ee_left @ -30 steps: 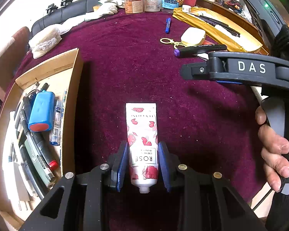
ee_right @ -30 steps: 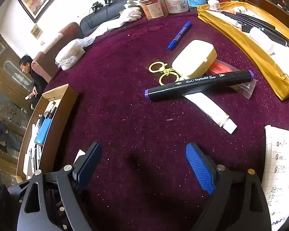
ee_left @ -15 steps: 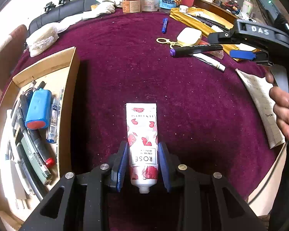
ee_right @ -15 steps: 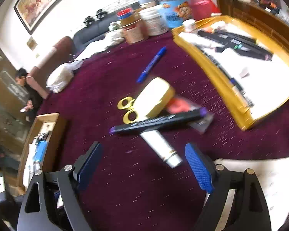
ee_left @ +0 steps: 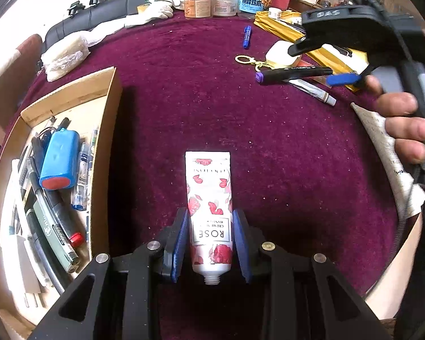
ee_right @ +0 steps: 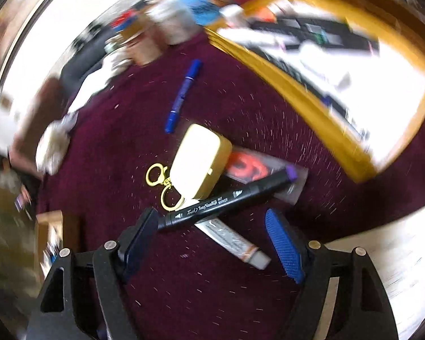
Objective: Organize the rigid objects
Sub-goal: 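Grasp the purple-capped black marker with the right tool, then carry the hand-cream tube and black marker into the cardboard tray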
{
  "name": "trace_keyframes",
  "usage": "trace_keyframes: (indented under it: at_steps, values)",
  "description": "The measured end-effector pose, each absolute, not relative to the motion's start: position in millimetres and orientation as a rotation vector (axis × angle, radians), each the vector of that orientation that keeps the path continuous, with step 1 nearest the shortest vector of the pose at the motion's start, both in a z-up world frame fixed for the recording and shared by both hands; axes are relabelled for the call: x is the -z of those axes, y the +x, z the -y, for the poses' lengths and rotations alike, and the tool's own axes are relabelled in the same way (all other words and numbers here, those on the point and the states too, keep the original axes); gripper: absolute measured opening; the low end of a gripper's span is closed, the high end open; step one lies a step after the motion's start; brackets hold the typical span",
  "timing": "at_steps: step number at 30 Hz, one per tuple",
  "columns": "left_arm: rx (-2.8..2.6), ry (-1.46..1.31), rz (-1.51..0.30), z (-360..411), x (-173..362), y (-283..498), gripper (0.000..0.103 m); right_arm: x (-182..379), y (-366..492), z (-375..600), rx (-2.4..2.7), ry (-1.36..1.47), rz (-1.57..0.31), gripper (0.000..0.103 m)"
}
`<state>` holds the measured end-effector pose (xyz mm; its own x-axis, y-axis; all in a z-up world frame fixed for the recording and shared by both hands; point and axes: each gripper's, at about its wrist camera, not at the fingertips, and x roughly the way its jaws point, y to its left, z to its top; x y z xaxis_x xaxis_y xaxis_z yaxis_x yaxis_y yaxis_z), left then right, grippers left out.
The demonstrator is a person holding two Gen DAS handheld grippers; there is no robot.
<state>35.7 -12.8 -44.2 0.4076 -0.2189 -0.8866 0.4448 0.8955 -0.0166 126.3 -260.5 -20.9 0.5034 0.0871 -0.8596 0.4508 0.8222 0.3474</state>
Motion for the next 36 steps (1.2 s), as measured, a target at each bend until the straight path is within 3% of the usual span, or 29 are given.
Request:
trace_keyframes:
  at_steps: [3,6,9,10,12,13,18,26,36]
  values:
    - [0.42,0.249,-1.072,14.2,44.0,35.5,0.033,34.3,126.7,261.6,0.326,0.666,-0.992,0.076]
    - [0.421,0.251,-1.075,14.5,43.9,35.4,0.033,33.7,128.2,258.8,0.349,0.698,-0.949,0.063]
    - [0.416,0.247,-1.077,15.2,43.8,36.0,0.033,35.0,130.9,257.3,0.394,0.678,-0.938,0.046]
    - [0.416,0.246,-1.076,15.6,43.7,35.9,0.033,34.7,130.3,257.9,0.386,0.683,-0.924,0.036]
    - [0.416,0.247,-1.073,15.8,44.0,35.4,0.033,35.3,128.2,259.0,0.324,0.719,-0.903,0.023]
    - [0.416,0.247,-1.073,15.8,44.0,35.3,0.033,35.2,125.4,258.9,0.312,0.735,-0.894,0.021]
    - [0.42,0.235,-1.074,12.9,43.6,34.4,0.033,35.5,110.2,256.0,0.252,0.753,-0.858,0.016]
    - [0.426,0.192,-1.049,5.9,37.8,31.8,0.032,17.3,68.5,229.0,0.013,0.648,-0.801,0.016]
    - [0.465,0.01,-0.995,-43.0,-5.6,24.2,0.032,13.7,48.0,171.0,-0.29,0.652,-0.811,0.016]
